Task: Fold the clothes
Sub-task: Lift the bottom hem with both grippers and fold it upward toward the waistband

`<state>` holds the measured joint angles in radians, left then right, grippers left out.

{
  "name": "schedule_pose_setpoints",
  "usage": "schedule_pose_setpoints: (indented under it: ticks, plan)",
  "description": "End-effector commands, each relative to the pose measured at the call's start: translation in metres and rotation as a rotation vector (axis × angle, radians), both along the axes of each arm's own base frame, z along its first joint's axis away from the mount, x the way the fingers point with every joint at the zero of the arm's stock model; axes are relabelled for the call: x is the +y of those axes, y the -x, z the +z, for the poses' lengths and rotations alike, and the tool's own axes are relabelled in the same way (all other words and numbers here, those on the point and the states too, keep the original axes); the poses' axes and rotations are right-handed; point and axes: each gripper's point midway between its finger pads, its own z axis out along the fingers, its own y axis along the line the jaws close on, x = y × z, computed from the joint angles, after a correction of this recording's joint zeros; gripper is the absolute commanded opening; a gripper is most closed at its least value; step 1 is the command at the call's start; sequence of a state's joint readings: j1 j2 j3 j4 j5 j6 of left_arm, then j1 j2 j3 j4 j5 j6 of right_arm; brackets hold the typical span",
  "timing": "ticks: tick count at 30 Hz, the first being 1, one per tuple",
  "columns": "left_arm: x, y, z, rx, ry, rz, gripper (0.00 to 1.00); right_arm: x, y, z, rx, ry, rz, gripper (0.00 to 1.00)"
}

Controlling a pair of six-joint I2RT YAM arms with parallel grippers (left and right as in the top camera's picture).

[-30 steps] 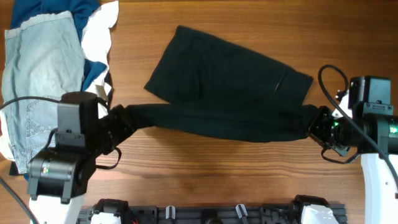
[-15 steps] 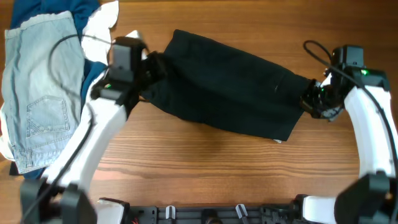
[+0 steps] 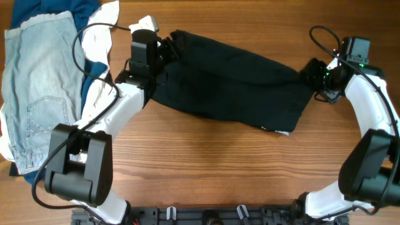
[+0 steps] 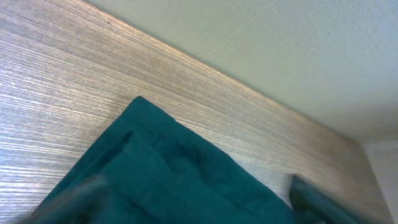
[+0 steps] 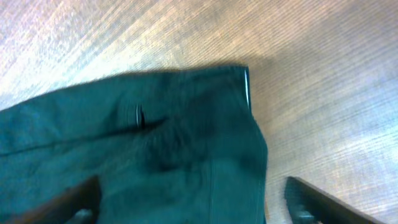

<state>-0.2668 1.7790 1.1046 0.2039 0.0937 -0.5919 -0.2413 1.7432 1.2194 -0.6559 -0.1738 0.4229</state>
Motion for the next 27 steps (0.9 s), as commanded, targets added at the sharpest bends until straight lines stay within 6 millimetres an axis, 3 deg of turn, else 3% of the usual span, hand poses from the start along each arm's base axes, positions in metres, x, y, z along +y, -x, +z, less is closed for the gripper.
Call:
schedule_pose_setpoints:
  ticks: [1, 3, 4, 6, 9, 13, 14, 15, 16, 23, 27]
  plan:
    - [0.001, -0.005, 0.001, -0.016, -0.019, 0.012, 1.00, -0.008, -0.007, 0.003, -0.017, 0.030, -0.003, 1.00]
    - [0.006, -0.004, 0.005, -0.014, -0.015, 0.015, 1.00, -0.003, -0.009, 0.024, -0.048, 0.031, 0.056, 1.00]
    - [0.011, 0.000, 0.011, -0.003, -0.007, 0.007, 1.00, 0.001, -0.002, 0.039, -0.038, 0.026, 0.088, 1.00]
    - [0.018, 0.010, 0.018, 0.009, -0.037, -0.034, 1.00, 0.015, 0.015, 0.046, 0.011, -0.006, 0.154, 0.99]
    - [0.035, 0.025, 0.013, 0.078, -0.088, -0.038, 1.00, 0.043, 0.052, 0.026, 0.170, -0.047, 0.249, 0.94]
    - [0.049, 0.046, -0.017, 0.209, -0.175, -0.061, 1.00, 0.081, 0.084, -0.017, 0.301, -0.042, 0.342, 0.82]
    - [0.056, 0.050, -0.023, 0.240, -0.205, -0.039, 1.00, 0.078, 0.086, -0.043, 0.313, 0.028, 0.246, 0.63]
    - [0.057, 0.051, -0.024, 0.244, -0.210, -0.034, 1.00, 0.078, 0.084, -0.051, 0.295, 0.040, 0.225, 0.39]
    - [0.058, 0.051, -0.024, 0.245, -0.213, -0.031, 1.00, 0.077, 0.080, -0.063, 0.259, 0.042, 0.197, 0.04]
    - [0.058, 0.053, -0.026, 0.256, -0.215, -0.032, 1.00, 0.060, 0.066, -0.106, 0.213, 0.101, 0.170, 0.04]
    - [0.058, 0.059, -0.033, 0.293, -0.220, -0.036, 1.00, 0.029, 0.043, -0.127, 0.177, 0.139, 0.153, 0.04]
